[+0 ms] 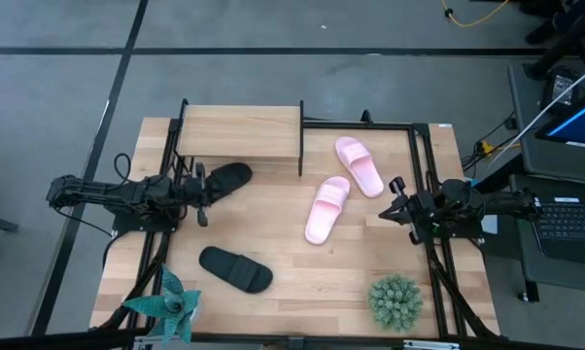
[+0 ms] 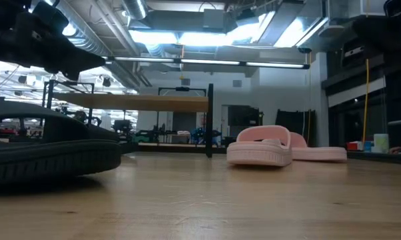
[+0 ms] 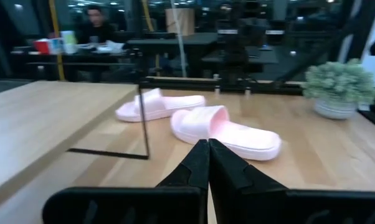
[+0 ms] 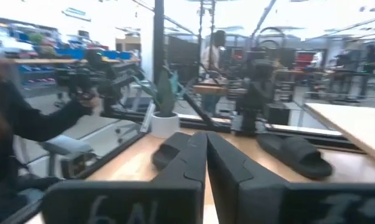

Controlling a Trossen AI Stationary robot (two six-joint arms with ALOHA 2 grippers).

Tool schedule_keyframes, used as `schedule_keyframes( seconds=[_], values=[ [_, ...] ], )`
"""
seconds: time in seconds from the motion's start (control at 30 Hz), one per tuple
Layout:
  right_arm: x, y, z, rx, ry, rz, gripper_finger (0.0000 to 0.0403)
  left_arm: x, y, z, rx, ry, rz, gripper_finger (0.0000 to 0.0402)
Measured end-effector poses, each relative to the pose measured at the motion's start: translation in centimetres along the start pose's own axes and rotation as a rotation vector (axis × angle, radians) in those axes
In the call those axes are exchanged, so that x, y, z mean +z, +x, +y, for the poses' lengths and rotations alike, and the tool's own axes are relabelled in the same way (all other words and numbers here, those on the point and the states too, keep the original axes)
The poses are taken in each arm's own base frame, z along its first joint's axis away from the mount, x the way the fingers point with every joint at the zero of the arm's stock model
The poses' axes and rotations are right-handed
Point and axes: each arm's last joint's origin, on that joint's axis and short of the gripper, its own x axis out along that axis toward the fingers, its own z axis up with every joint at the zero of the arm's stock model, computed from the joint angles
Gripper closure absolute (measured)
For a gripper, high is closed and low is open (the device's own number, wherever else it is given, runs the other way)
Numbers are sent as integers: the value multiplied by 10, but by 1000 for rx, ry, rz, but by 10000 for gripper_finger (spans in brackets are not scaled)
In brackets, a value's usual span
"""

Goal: Pick and place slides into the shelf
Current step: Put the top pink slide on the shelf

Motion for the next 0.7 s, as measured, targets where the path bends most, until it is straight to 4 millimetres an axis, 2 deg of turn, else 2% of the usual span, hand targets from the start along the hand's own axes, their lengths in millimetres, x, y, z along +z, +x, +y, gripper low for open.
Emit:
schedule_keyframes(
  seconds=[0.13, 0.37, 0.57, 0.7],
  values=[
    [1, 0, -1, -52, -23, 5, 397, 0, 0, -1, -42, 1, 1, 401],
    [17, 0, -2, -66, -50, 19, 399, 2, 0, -5, -159, -2, -18, 401],
    [12, 6, -4, -91, -71, 111, 400, 3, -1, -8, -271, 15, -30, 401],
    [10, 10, -4, -67, -91, 143, 400, 4, -3, -12, -426, 81, -49, 401]
  ],
)
